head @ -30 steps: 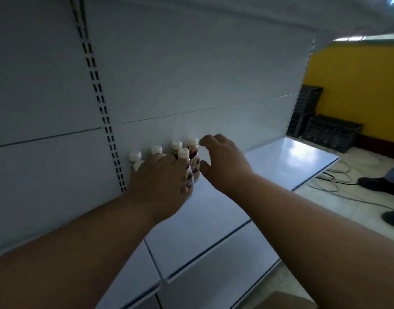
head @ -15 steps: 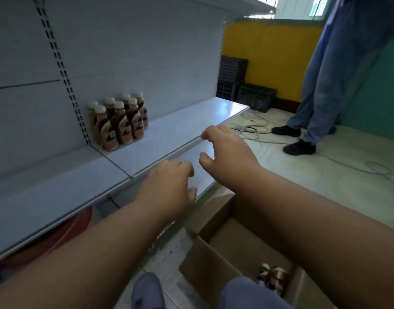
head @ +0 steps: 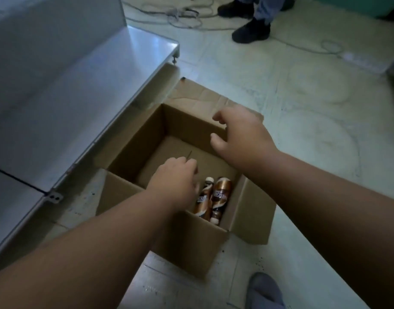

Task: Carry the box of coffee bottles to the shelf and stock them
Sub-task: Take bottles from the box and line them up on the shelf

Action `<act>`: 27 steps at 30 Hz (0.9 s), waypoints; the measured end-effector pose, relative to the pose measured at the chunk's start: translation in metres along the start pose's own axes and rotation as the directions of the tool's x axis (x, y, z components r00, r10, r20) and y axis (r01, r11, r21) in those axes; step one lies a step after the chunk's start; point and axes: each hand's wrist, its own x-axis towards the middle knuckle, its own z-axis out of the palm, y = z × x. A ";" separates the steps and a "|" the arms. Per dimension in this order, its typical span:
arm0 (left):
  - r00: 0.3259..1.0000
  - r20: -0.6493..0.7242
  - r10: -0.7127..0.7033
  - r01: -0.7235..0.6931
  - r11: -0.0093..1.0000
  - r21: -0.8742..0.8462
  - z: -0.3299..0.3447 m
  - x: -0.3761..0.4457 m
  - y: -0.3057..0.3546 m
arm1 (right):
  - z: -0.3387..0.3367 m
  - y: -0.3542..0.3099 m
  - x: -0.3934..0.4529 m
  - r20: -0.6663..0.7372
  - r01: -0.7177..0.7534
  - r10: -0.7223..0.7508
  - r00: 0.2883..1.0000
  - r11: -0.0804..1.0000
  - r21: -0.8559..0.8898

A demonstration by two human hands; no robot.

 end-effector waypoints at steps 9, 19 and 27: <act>0.846 0.469 -0.256 0.244 0.966 0.087 0.135 0.110 0.003 | 0.128 0.107 -0.005 0.397 -0.076 0.093 0.913 0.995 -0.059; 0.617 0.687 -0.384 0.563 0.826 -0.043 0.191 0.129 -0.025 | 0.217 0.132 0.035 0.873 0.127 0.297 0.386 0.921 -0.369; 0.612 0.587 -0.530 0.702 0.706 -0.094 0.168 0.130 -0.053 | 0.250 0.126 0.020 0.951 0.390 0.277 0.140 0.867 -0.310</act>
